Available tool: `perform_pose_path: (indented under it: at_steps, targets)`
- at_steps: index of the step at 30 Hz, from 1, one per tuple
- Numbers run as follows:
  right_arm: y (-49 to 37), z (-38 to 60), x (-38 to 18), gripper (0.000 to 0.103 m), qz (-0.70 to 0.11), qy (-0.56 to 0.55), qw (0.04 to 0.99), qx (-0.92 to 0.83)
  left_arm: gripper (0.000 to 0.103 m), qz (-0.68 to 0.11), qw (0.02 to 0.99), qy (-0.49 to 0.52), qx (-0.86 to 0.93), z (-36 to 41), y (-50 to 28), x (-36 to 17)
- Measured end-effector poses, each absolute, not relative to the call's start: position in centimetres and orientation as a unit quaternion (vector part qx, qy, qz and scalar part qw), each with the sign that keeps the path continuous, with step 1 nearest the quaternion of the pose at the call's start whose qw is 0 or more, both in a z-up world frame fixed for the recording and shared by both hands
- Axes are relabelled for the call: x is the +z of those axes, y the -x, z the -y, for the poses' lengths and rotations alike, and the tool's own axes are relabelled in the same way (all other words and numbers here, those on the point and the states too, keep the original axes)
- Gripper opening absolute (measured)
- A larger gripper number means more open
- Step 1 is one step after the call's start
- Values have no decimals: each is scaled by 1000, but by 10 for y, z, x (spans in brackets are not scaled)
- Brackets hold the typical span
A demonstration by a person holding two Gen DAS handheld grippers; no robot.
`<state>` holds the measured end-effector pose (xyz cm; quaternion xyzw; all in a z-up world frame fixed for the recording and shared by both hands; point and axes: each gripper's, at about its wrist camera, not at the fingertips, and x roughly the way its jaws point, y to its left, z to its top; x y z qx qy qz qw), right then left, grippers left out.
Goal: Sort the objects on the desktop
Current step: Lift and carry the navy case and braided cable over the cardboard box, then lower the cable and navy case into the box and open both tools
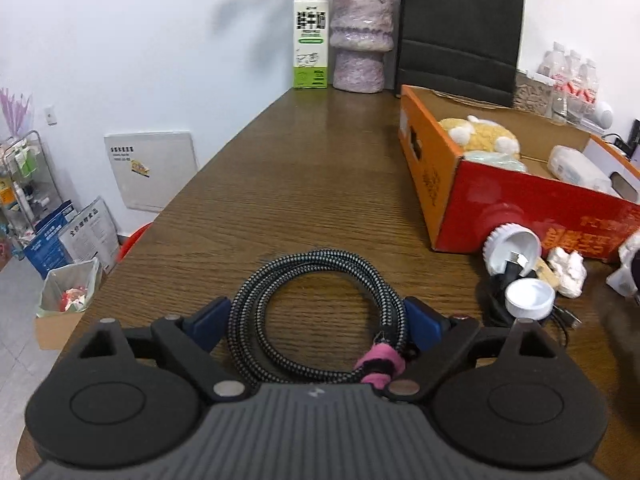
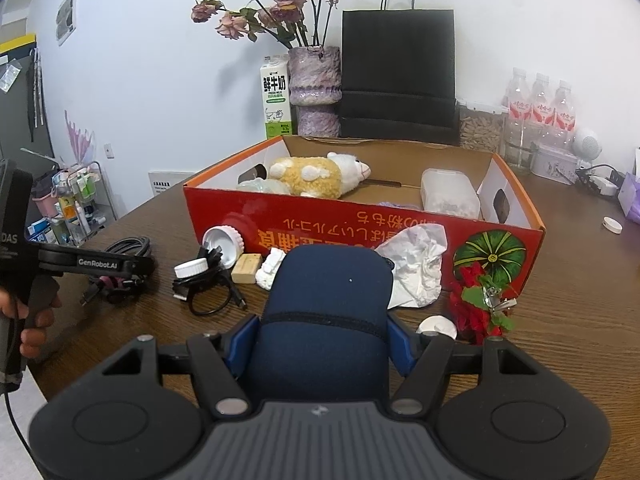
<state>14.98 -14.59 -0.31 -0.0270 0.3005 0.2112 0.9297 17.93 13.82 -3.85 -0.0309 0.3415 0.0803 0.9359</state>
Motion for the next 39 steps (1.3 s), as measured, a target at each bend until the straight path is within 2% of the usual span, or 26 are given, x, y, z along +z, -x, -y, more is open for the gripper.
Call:
perform_pose_path:
  at_steps: [5,13,23,29,35,39]
  targets:
    - [-146,147,1,66,-294,27,932,212,91,-314,946,13,77,-129,-168,-25]
    - [-145,152,23,66,-260,19,941,215,91,-242,969,-4,42,-104,-157,31]
    - [-186,155,70,66,-191,15,961,200,91,-185,982,-10,-17,-42,-211,79]
    - [-243,158,76,66,-187,14,965,183,91,-188,982,14,-12,-17,-264,70]
    - [-306,163,45,66,-219,10,961,169,91,-215,976,40,16,-10,-313,39]
    - [-318,167,21,65,-249,9,953,175,91,-221,975,-8,13,0,-318,22]
